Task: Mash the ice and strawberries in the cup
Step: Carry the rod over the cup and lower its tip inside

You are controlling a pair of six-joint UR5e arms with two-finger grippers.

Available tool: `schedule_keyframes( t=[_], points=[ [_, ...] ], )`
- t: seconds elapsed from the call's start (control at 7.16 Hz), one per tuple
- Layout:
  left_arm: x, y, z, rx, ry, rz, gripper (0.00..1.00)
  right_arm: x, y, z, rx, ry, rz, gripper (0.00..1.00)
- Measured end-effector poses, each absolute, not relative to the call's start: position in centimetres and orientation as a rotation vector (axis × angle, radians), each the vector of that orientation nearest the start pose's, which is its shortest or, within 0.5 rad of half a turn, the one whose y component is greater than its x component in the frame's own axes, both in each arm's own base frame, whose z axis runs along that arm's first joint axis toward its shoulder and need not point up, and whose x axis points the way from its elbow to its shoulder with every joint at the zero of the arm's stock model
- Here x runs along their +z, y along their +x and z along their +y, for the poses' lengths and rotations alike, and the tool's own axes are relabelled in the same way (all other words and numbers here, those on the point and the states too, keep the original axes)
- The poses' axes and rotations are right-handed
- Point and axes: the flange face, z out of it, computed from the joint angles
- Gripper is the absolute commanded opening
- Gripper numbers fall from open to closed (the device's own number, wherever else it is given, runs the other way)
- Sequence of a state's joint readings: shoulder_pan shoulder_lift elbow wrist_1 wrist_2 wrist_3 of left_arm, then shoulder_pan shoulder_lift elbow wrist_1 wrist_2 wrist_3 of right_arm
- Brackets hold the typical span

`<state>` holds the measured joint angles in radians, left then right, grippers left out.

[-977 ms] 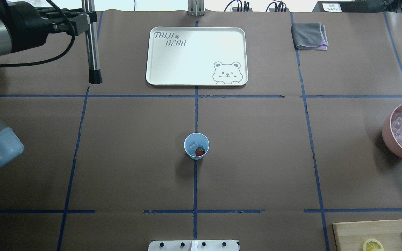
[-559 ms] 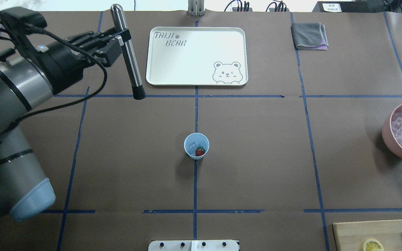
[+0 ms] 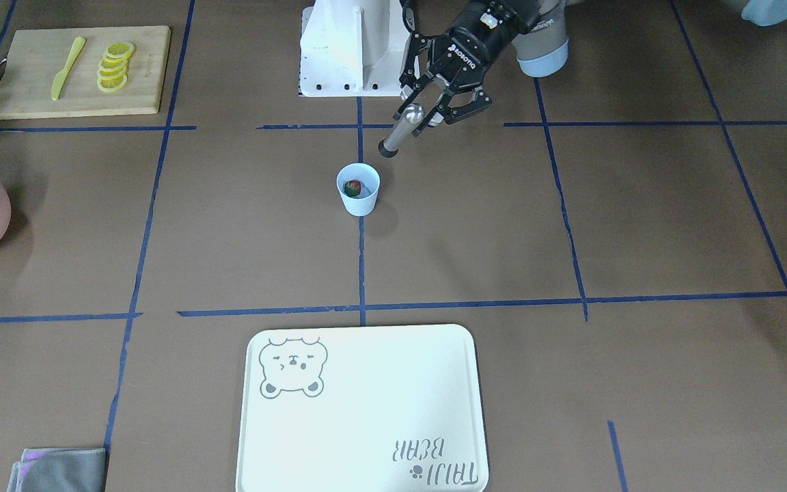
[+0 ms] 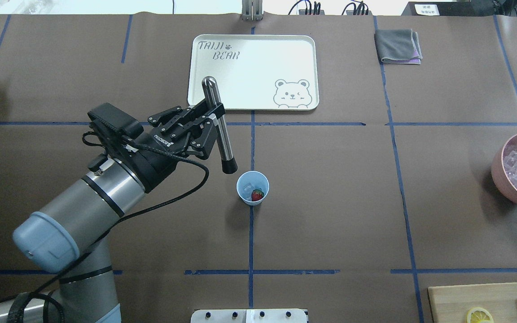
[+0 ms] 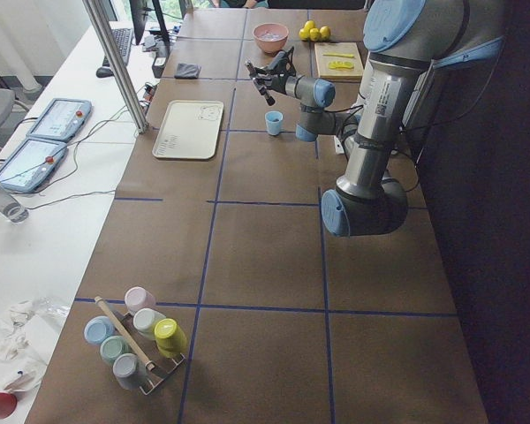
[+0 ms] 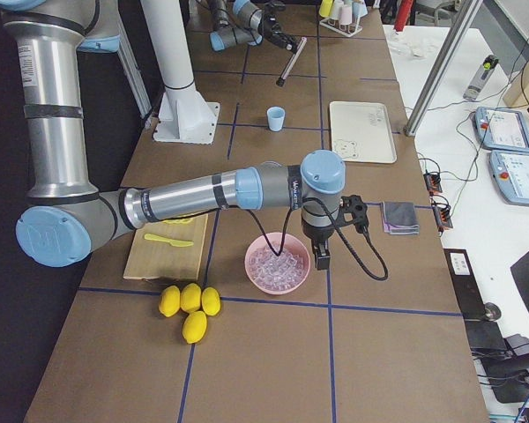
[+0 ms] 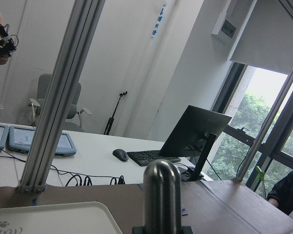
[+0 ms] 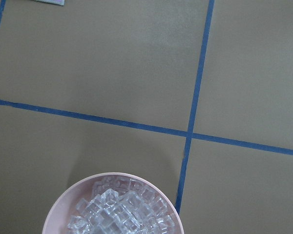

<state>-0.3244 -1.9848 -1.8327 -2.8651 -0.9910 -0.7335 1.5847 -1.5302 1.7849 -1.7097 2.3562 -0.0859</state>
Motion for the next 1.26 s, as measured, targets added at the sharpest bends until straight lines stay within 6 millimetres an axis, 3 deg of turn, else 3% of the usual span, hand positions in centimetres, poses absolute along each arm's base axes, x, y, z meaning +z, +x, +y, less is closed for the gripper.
schedule_keyframes(
  t=[0.14,0.56,1.26],
  points=[
    [18.6,44.7,-34.2,-0.233,1.341,1.352,0.00,54.9,7.0,-50.3,-0.112,0.144,-0.779,0.99],
    [18.4,47.9,-33.9,-0.242,1.341,1.360,0.00,55.3,7.0,-50.2,-0.109,0.138,-0.781,0.99],
    [19.9,50.9,-32.9,-0.243,1.322,1.336,0.00,55.5,7.0,-50.3,-0.107,0.133,-0.781,0.99]
  ],
)
